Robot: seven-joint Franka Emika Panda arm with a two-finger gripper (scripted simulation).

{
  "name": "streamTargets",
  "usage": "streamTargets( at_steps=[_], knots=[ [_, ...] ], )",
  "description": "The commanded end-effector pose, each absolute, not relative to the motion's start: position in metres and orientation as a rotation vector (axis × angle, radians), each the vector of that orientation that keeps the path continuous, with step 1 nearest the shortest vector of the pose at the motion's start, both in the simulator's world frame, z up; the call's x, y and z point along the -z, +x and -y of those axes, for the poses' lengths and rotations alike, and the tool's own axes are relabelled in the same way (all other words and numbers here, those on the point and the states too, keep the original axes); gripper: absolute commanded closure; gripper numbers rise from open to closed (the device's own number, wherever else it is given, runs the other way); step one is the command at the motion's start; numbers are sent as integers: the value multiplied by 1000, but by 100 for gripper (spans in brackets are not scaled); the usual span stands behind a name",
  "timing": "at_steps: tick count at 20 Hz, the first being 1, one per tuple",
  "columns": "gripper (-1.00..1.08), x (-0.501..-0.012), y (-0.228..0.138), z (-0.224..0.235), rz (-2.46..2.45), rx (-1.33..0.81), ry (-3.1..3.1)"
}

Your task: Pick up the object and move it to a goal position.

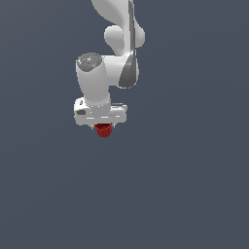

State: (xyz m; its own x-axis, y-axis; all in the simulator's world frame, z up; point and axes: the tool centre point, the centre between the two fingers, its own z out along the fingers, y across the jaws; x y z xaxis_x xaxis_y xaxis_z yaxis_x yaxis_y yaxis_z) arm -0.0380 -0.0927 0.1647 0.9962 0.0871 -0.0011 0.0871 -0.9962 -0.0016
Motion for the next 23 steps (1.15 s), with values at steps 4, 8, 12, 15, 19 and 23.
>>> streamTargets(
  at_steps=[4, 8, 12, 15, 19, 23],
  knots=[
    [108, -211, -56, 145, 138, 1, -3136],
    [108, -242, -67, 181, 138, 1, -3136],
    [108, -267, -75, 210, 138, 1, -3137],
    [108, -280, -79, 226, 138, 1, -3137],
    [108, -290, -81, 238, 138, 0, -3138],
    [108, -291, -81, 239, 138, 0, -3139]
  ],
)
